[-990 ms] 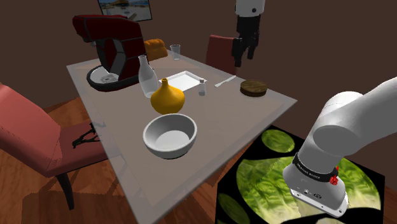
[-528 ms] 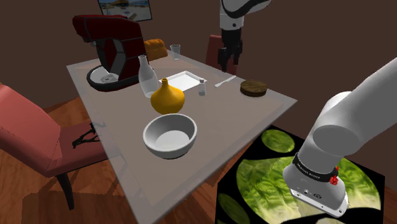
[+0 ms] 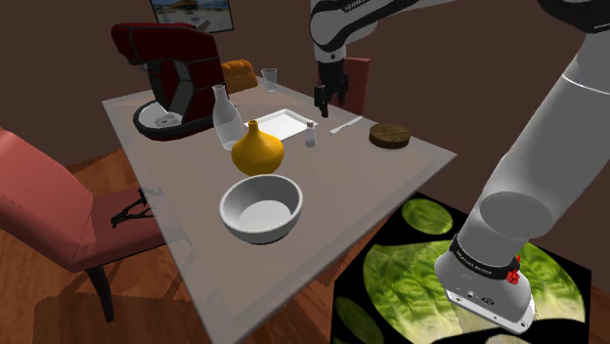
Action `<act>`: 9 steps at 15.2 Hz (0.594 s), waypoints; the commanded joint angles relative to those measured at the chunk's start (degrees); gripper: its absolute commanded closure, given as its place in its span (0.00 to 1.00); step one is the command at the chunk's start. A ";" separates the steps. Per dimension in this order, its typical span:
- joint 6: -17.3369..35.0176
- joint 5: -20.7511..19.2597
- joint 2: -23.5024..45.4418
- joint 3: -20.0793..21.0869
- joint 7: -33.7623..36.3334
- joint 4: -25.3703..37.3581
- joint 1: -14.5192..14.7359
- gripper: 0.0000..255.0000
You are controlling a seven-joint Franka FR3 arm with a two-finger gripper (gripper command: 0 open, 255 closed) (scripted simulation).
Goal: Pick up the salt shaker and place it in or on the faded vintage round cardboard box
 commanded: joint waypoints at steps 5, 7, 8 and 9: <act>2.38 -0.33 13.82 -0.39 -1.33 11.28 -0.41 0.00; 2.62 -0.39 18.41 -0.46 -1.76 15.57 -0.59 0.00; 2.62 -0.41 20.74 -0.49 -1.98 17.87 -0.69 0.00; 2.54 -0.43 23.10 -0.52 -2.20 20.27 -0.78 0.00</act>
